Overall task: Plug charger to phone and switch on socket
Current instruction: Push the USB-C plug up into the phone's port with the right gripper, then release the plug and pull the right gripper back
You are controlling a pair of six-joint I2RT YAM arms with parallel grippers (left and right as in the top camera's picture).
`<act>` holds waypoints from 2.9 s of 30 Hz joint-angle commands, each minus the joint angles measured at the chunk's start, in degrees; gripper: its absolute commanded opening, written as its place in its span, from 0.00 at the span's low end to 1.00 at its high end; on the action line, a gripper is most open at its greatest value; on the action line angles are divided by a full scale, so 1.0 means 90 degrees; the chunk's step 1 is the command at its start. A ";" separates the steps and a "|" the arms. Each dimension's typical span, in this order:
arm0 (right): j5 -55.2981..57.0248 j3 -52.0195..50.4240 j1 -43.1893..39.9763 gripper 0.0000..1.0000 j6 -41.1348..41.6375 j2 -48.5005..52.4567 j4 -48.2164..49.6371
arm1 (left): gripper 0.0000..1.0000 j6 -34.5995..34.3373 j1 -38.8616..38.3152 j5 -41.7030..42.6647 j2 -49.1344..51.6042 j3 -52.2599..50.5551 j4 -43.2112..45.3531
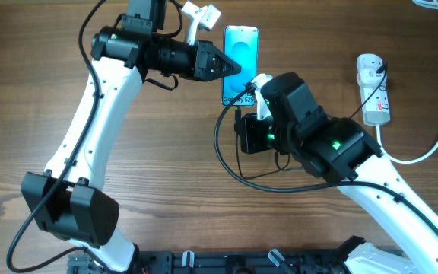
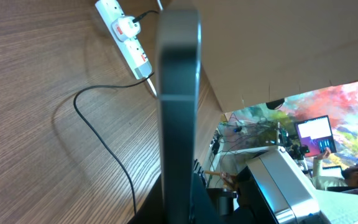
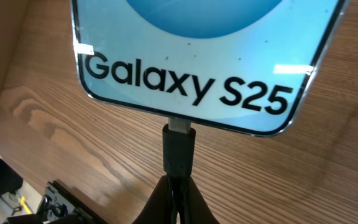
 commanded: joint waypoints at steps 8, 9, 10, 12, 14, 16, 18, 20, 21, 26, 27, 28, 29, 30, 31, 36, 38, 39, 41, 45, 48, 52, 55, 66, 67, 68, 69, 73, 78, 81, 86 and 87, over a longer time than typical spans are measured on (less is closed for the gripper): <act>-0.0187 0.0119 -0.0063 0.04 0.0066 0.0066 0.0046 | 0.04 0.0165 0.0027 0.0299 -0.0284 0.0100 0.0019; -0.0187 0.0119 -0.0063 0.04 0.0066 0.0066 0.0046 | 0.04 0.0165 0.0027 0.0330 -0.0284 0.0100 0.0017; -0.0192 0.0119 -0.0063 0.04 0.0070 0.0066 0.0046 | 0.04 0.0165 0.0027 0.0427 -0.0284 0.0100 0.0019; -0.0238 0.0119 -0.0063 0.04 0.0068 0.0066 0.0061 | 0.04 0.0168 0.0027 0.0461 -0.0284 0.0100 0.0017; -0.0233 0.0119 -0.0063 0.04 0.0068 0.0066 0.0066 | 0.04 0.0168 0.0027 0.0461 -0.0284 0.0100 0.0017; -0.0233 0.0119 -0.0063 0.04 0.0068 0.0066 0.0068 | 0.04 0.0168 0.0027 0.0461 -0.0284 0.0100 0.0017; -0.0233 0.0119 -0.0063 0.04 0.0078 0.0066 0.0087 | 0.04 0.0170 0.0027 0.0457 -0.0284 0.0100 0.0017; -0.0236 0.0119 -0.0063 0.04 0.0075 0.0066 0.0075 | 0.04 0.0170 0.0029 0.0199 -0.0284 0.0100 0.0041; -0.0236 0.0119 -0.0063 0.04 0.0075 0.0066 0.0061 | 0.04 0.0170 0.0029 0.0019 -0.0284 0.0100 0.0044; -0.0306 0.0119 -0.0063 0.04 0.0063 0.0066 0.0039 | 0.04 0.0168 0.0027 -0.0068 -0.0284 0.0100 0.0090; -0.0306 0.0119 -0.0063 0.04 0.0066 0.0066 0.0039 | 0.04 0.0168 0.0029 -0.0068 -0.0284 0.0100 0.0090; -0.0306 0.0119 -0.0063 0.04 0.0063 0.0066 0.0041 | 0.04 0.0168 0.0029 -0.0068 -0.0284 0.0100 0.0090; -0.0306 0.0119 -0.0063 0.04 0.0066 0.0066 0.0041 | 0.04 0.0168 0.0029 -0.0066 -0.0284 0.0100 0.0090; -0.0306 0.0119 -0.0063 0.04 0.0066 0.0066 0.0041 | 0.04 0.0165 0.0027 -0.0066 -0.0284 0.0100 0.0087; -0.0304 0.0119 -0.0063 0.04 0.0066 0.0066 0.0041 | 0.04 0.0165 0.0027 -0.0063 -0.0284 0.0100 0.0087; -0.0304 0.0119 -0.0063 0.04 0.0068 0.0066 0.0044 | 0.04 0.0165 0.0029 0.0160 -0.0284 0.0100 0.0087; -0.0304 0.0119 -0.0063 0.04 0.0080 0.0066 0.0044 | 0.04 0.0168 0.0029 0.0197 -0.0284 0.0100 0.0087; -0.0304 0.0119 -0.0063 0.04 0.0078 0.0066 0.0044 | 0.04 0.0168 0.0029 0.0197 -0.0284 0.0100 0.0087; -0.0299 0.0119 -0.0063 0.04 0.0080 0.0066 0.0046 | 0.04 0.0170 0.0029 0.0197 -0.0284 0.0100 0.0087; -0.0279 0.0119 -0.0063 0.04 0.0083 0.0066 0.0063 | 0.04 0.0168 0.0029 0.0197 -0.0284 0.0100 0.0087; -0.0279 0.0119 -0.0063 0.04 0.0083 0.0066 0.0090 | 0.04 0.0168 0.0027 0.0197 -0.0284 0.0100 0.0085; -0.0248 0.0119 -0.0063 0.04 0.0083 0.0066 0.0090 | 0.04 0.0168 0.0027 0.0197 -0.0284 0.0100 0.0085; -0.0180 0.0119 -0.0063 0.04 0.0083 0.0066 0.0090 | 0.04 0.0168 0.0027 0.0199 -0.0284 0.0100 0.0063; -0.0182 0.0119 -0.0092 0.04 0.0085 0.0066 0.0158 | 0.04 0.0168 0.0027 0.0199 -0.0284 0.0100 0.0034; -0.0182 0.0119 -0.0092 0.04 0.0087 0.0066 0.0180 | 0.04 0.0168 0.0027 0.0199 -0.0284 0.0100 0.0029; -0.0182 0.0119 -0.0092 0.04 0.0087 0.0066 0.0189 | 0.04 0.0168 0.0027 0.0199 -0.0284 0.0100 0.0019; -0.0182 0.0119 -0.0092 0.04 0.0087 0.0066 0.0202 | 0.04 0.0168 0.0027 0.0199 -0.0284 0.0100 0.0015; -0.0134 0.0121 -0.0100 0.04 0.0080 0.0066 0.0277 | 0.04 0.0168 0.0027 0.0199 -0.0284 0.0100 0.0010; -0.0039 0.0121 -0.0100 0.04 0.0063 0.0066 0.0440 | 0.04 0.0168 0.0027 0.0199 -0.0284 0.0100 -0.0138; 0.0063 0.0121 -0.0100 0.04 0.0041 0.0066 0.0517 | 0.04 0.0168 0.0015 0.0199 -0.0284 0.0100 -0.0214; 0.0352 0.0228 -0.0100 0.04 -0.0102 0.0066 0.0590 | 0.04 0.0168 -0.0044 0.0199 -0.0284 0.0100 -0.0223; 0.0357 0.0238 -0.0100 0.05 -0.0104 0.0066 0.0646 | 0.04 0.0165 -0.0068 0.0202 -0.0284 0.0100 -0.0223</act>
